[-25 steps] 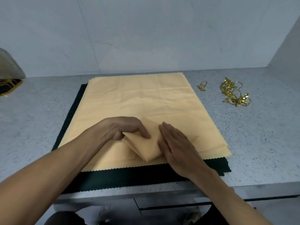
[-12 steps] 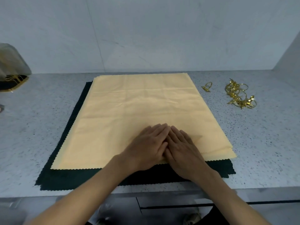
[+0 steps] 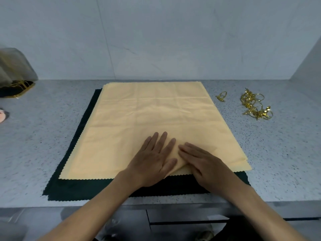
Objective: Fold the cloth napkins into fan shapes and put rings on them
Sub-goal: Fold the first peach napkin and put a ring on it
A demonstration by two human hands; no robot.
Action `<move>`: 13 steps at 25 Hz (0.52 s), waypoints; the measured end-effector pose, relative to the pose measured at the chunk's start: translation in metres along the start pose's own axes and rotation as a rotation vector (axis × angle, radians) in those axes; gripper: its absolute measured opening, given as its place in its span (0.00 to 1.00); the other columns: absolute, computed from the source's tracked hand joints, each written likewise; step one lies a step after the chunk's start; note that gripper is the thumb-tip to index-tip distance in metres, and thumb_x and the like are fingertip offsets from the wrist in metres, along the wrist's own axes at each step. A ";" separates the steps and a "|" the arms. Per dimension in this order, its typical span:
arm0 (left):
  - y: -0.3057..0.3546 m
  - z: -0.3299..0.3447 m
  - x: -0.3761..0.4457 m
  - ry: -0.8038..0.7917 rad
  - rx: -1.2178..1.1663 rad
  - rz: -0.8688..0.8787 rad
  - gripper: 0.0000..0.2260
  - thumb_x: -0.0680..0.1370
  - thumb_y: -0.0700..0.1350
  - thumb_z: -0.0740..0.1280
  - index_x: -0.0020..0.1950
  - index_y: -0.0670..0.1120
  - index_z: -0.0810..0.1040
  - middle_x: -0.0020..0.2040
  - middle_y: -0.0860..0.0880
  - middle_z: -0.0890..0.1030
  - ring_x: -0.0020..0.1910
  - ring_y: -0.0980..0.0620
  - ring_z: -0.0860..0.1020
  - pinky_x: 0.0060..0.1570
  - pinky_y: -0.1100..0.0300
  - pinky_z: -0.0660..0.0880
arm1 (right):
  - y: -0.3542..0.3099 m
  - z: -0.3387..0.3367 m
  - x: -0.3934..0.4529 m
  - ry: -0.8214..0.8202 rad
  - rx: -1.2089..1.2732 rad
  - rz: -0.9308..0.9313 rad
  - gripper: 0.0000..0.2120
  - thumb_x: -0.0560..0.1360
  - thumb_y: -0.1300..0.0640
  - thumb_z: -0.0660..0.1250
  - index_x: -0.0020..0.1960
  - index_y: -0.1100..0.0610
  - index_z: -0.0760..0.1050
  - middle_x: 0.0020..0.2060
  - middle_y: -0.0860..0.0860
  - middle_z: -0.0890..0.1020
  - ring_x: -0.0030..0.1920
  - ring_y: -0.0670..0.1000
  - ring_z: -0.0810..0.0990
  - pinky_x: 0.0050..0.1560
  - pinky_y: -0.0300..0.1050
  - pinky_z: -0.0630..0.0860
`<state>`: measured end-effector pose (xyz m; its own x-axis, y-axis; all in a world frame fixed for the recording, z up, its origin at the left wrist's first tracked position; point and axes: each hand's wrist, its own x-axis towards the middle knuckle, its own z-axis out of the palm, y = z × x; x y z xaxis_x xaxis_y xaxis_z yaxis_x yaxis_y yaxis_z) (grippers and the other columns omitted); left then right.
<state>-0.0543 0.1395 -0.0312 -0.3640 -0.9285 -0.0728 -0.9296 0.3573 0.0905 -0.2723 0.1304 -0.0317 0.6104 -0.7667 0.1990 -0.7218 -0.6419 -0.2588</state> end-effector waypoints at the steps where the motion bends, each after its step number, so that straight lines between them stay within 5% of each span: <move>1: -0.002 0.000 -0.001 0.001 -0.003 0.023 0.31 0.80 0.64 0.38 0.80 0.53 0.37 0.79 0.48 0.35 0.77 0.49 0.33 0.76 0.53 0.35 | 0.000 -0.001 0.002 0.013 0.024 -0.019 0.24 0.77 0.53 0.52 0.69 0.56 0.75 0.68 0.47 0.75 0.68 0.49 0.71 0.66 0.46 0.73; 3: -0.005 0.000 -0.004 0.080 0.033 0.144 0.31 0.82 0.62 0.41 0.81 0.47 0.44 0.81 0.45 0.42 0.79 0.49 0.39 0.78 0.53 0.42 | 0.001 -0.006 0.005 0.017 0.040 -0.003 0.22 0.75 0.53 0.55 0.64 0.55 0.77 0.58 0.46 0.75 0.57 0.47 0.72 0.57 0.43 0.73; 5: -0.006 0.000 -0.009 0.193 0.056 0.288 0.32 0.83 0.62 0.48 0.78 0.41 0.58 0.79 0.43 0.59 0.77 0.47 0.57 0.75 0.53 0.58 | 0.003 -0.007 0.008 0.019 0.036 0.006 0.21 0.73 0.52 0.56 0.61 0.54 0.78 0.54 0.45 0.74 0.52 0.46 0.70 0.53 0.41 0.71; 8: -0.001 -0.006 -0.015 0.253 0.024 0.249 0.29 0.79 0.61 0.55 0.70 0.41 0.70 0.65 0.46 0.73 0.60 0.48 0.72 0.55 0.55 0.75 | 0.007 -0.004 0.010 0.055 0.037 0.024 0.19 0.71 0.50 0.58 0.58 0.52 0.78 0.53 0.44 0.76 0.49 0.46 0.72 0.50 0.40 0.68; 10: 0.016 -0.011 -0.015 0.275 0.137 0.164 0.22 0.76 0.53 0.59 0.65 0.43 0.74 0.61 0.46 0.78 0.53 0.47 0.78 0.43 0.54 0.78 | 0.008 -0.004 0.012 0.069 0.040 0.041 0.18 0.70 0.49 0.58 0.55 0.51 0.78 0.52 0.43 0.77 0.47 0.47 0.73 0.47 0.40 0.66; 13: 0.026 -0.022 -0.016 0.240 0.024 0.034 0.13 0.76 0.44 0.61 0.61 0.48 0.74 0.55 0.48 0.80 0.48 0.46 0.79 0.42 0.55 0.75 | 0.010 -0.003 0.014 0.067 0.065 0.074 0.18 0.70 0.52 0.56 0.55 0.50 0.80 0.50 0.43 0.78 0.48 0.47 0.73 0.46 0.40 0.66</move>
<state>-0.0711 0.1615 -0.0057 -0.3736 -0.9122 0.1681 -0.9191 0.3885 0.0654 -0.2717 0.1136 -0.0283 0.5317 -0.8123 0.2395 -0.7401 -0.5832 -0.3349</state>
